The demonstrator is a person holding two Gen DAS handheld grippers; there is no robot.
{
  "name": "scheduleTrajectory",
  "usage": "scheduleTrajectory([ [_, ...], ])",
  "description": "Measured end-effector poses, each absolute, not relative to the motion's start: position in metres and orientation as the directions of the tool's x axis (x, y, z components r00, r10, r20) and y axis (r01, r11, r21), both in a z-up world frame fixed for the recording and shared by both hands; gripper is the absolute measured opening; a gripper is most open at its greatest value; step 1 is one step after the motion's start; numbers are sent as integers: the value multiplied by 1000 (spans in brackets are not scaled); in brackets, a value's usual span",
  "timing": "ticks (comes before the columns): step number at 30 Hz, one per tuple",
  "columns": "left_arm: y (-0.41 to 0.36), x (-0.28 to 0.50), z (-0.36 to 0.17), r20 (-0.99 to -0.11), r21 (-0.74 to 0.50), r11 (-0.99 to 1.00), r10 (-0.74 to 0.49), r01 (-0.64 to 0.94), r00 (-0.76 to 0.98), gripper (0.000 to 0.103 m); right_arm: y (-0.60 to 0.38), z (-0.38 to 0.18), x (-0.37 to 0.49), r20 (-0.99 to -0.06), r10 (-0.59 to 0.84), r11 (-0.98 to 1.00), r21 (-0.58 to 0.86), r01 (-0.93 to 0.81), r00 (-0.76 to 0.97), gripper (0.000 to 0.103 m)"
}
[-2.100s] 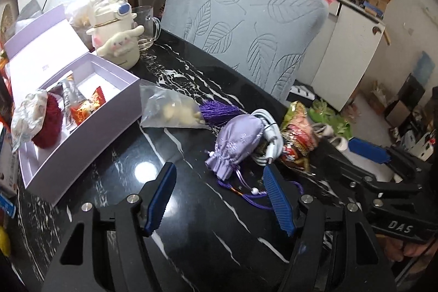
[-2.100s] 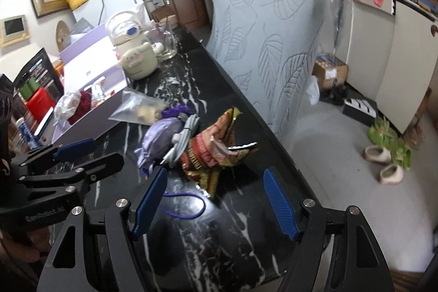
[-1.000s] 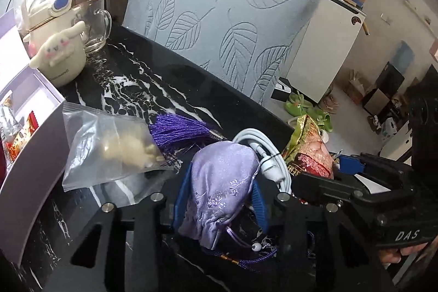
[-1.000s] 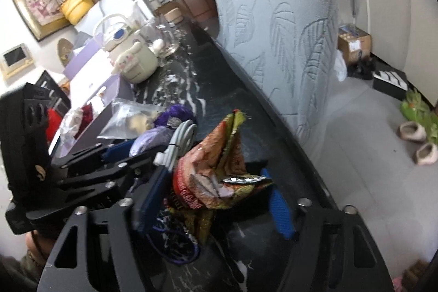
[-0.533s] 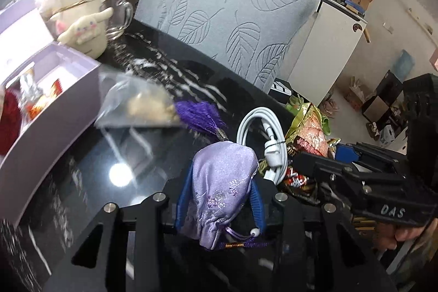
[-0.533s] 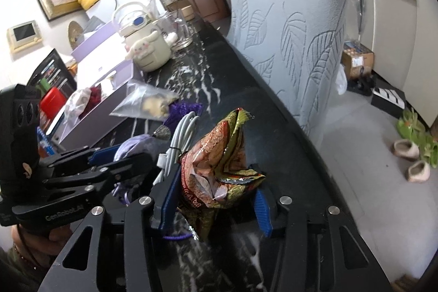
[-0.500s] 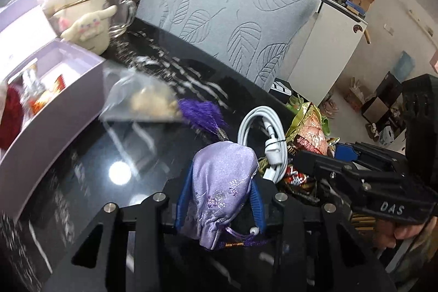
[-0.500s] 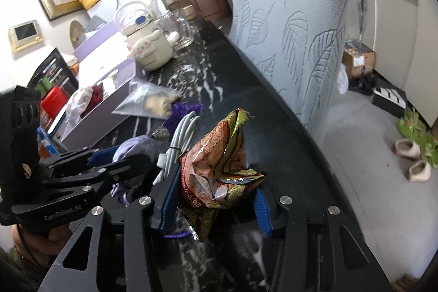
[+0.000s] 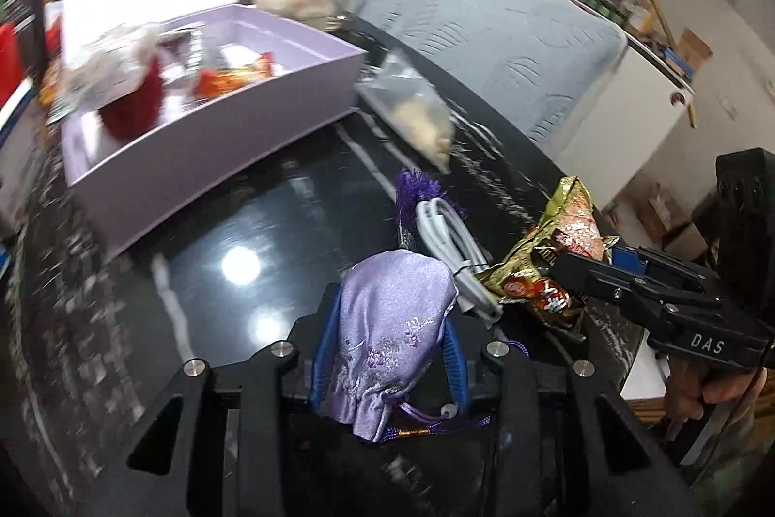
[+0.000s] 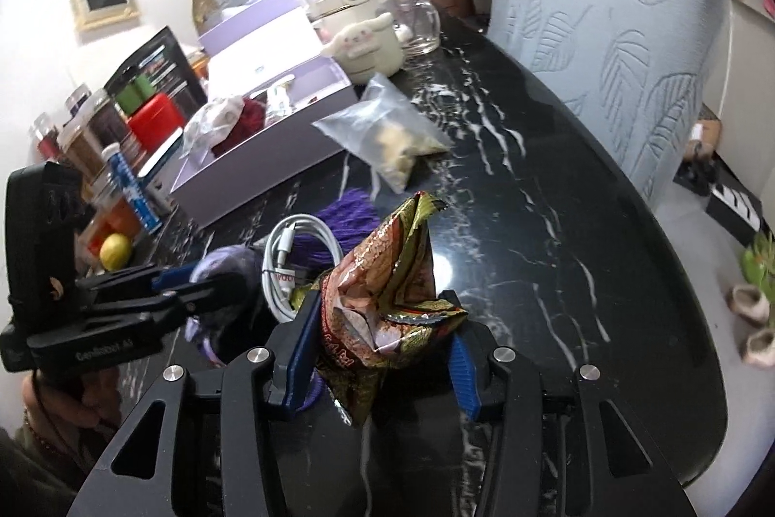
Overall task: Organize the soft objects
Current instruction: 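Lift the gold snack bag with the right gripper while the left lifts the lavender pouch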
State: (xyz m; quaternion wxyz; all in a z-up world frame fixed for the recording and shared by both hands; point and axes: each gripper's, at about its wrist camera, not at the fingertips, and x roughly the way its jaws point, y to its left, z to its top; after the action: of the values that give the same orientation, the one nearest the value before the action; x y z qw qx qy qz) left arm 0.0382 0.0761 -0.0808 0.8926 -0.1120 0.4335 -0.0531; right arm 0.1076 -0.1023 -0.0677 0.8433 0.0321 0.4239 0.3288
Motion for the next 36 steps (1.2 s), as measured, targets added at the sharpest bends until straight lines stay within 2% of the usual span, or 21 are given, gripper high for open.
scheduleTrajectory([
  [5, 87, 24, -74, -754, -247, 968, -169, -35, 635, 38, -99, -66, 105, -715, 549, 800, 300, -520, 433, 50],
  [7, 89, 24, -73, -753, -240, 970, -161, -39, 638, 38, -96, -66, 103, -730, 524, 810, 267, -522, 440, 62],
  [8, 89, 24, -74, -754, -233, 972, -155, -40, 638, 38, -93, -67, 102, -737, 504, 817, 239, -524, 450, 72],
  [9, 89, 23, -75, -756, -228, 973, -151, -40, 636, 38, -90, -66, 100, -739, 488, 823, 211, -528, 464, 77],
  [11, 90, 22, -78, -760, -230, 972, -155, -38, 631, 38, -88, -65, 99, -736, 486, 820, 197, -537, 472, 78],
  [13, 92, 22, -81, -765, -243, 969, -166, -40, 622, 38, -86, -64, 101, -744, 483, 817, 195, -542, 461, 83],
  [27, 92, 19, -85, -768, -235, 971, -162, -37, 620, 38, -68, -71, 109, -785, 407, 801, 61, -595, 467, 86],
  [32, 89, 20, -85, -773, -220, 975, -156, -30, 615, 38, -67, -69, 112, -797, 353, 814, 3, -580, 491, 100],
  [36, 90, 19, -85, -773, -229, 973, -161, -33, 614, 38, -68, -62, 111, -787, 363, 809, -1, -588, 500, 103],
])
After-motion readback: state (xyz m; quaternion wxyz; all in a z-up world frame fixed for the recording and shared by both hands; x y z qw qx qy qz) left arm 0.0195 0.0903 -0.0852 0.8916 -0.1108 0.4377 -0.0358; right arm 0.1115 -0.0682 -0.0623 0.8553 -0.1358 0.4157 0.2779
